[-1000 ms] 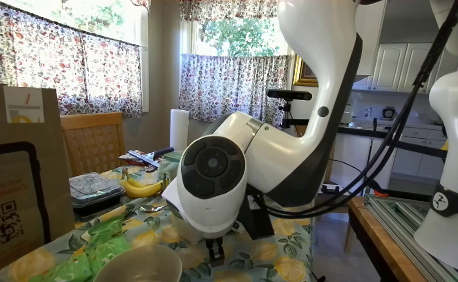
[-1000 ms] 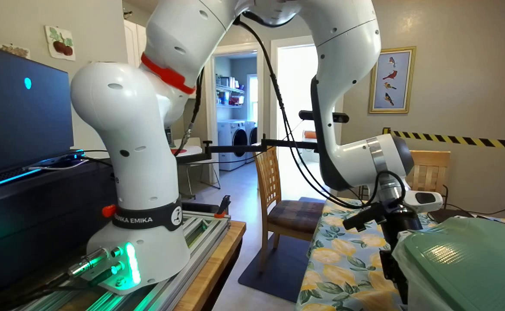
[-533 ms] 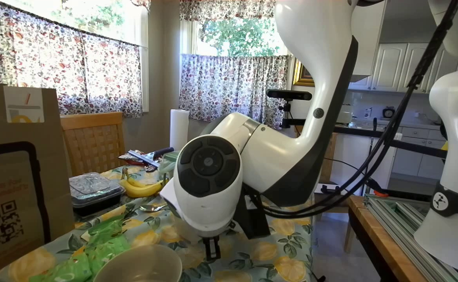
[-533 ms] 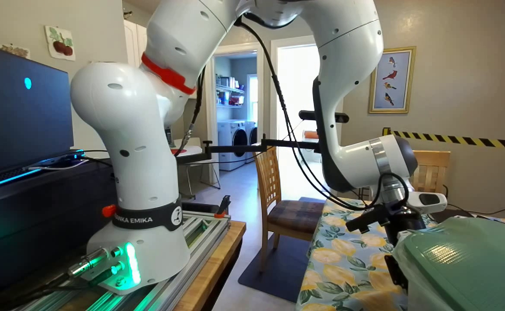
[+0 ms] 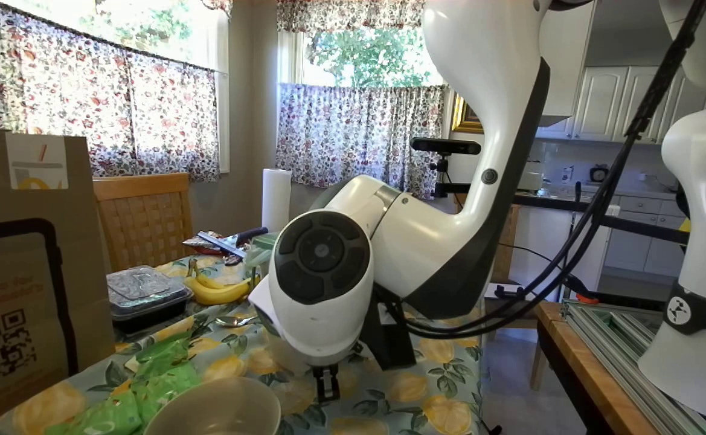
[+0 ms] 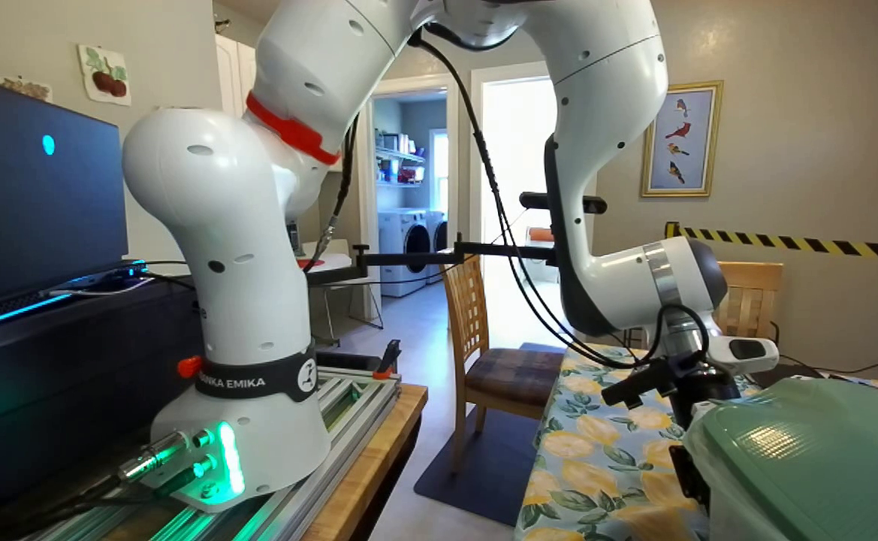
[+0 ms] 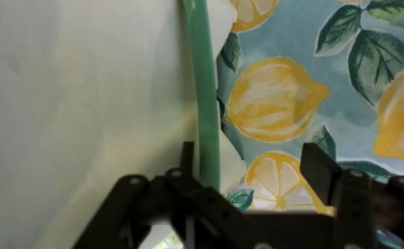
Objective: Turn the bin around then open it.
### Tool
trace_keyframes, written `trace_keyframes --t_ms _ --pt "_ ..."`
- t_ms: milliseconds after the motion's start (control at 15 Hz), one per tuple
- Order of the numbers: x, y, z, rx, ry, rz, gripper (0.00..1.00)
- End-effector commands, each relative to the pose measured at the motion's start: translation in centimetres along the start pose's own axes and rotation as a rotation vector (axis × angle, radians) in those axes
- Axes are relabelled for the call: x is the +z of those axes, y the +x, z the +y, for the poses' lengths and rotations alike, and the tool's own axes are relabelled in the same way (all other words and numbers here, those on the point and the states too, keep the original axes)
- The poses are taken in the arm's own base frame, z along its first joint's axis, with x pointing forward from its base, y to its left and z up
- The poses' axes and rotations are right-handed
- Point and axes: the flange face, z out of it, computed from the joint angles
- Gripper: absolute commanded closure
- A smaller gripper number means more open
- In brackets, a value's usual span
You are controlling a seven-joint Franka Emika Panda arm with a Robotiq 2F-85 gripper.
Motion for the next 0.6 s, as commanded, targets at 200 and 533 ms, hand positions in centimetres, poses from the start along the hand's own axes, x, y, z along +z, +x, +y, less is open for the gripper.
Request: trace_keyframes --t_ms 200,533 --pt "0.9 0.0 0.5 0.026 -0.023 0.009 0.73" --pt "0.5 -0.2 1.2 0.036 -0.037 0.003 1.00"
